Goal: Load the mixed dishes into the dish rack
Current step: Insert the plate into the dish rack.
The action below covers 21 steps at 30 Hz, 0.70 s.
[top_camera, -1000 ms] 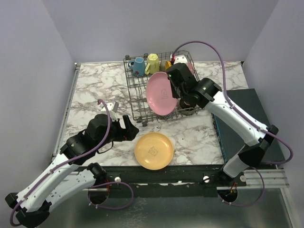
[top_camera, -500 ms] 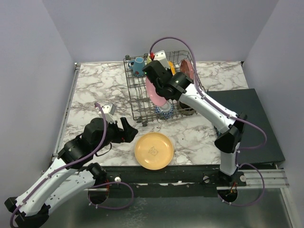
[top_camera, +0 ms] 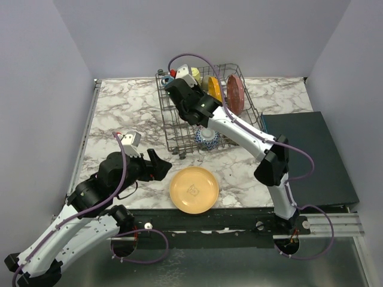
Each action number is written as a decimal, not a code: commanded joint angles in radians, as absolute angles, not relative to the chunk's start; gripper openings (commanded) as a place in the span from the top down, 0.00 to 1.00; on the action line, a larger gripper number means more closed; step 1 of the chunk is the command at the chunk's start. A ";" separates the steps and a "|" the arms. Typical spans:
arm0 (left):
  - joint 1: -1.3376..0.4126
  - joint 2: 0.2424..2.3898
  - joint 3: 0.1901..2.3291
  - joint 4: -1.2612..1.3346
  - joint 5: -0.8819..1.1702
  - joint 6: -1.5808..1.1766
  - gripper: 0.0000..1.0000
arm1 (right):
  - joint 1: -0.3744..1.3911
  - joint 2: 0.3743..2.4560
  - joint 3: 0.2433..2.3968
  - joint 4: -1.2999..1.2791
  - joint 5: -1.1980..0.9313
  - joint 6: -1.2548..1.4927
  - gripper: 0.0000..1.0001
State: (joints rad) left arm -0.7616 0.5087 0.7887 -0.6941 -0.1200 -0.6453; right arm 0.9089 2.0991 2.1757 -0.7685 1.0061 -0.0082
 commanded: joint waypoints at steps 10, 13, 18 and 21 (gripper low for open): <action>-0.764 0.492 0.773 -0.672 -0.126 -0.630 0.11 | 0.917 2.202 2.232 -0.407 1.165 -0.251 1.00; -0.764 0.488 0.773 -0.672 -0.128 -0.629 0.11 | 0.916 2.217 2.237 -0.365 1.175 -0.267 1.00; -0.764 0.485 0.772 -0.671 -0.126 -0.629 0.11 | 0.914 2.255 2.260 -0.289 1.200 -0.330 1.00; -0.764 0.486 0.772 -0.669 -0.123 -0.629 0.11 | 0.909 2.281 2.300 -0.301 1.197 -0.329 1.00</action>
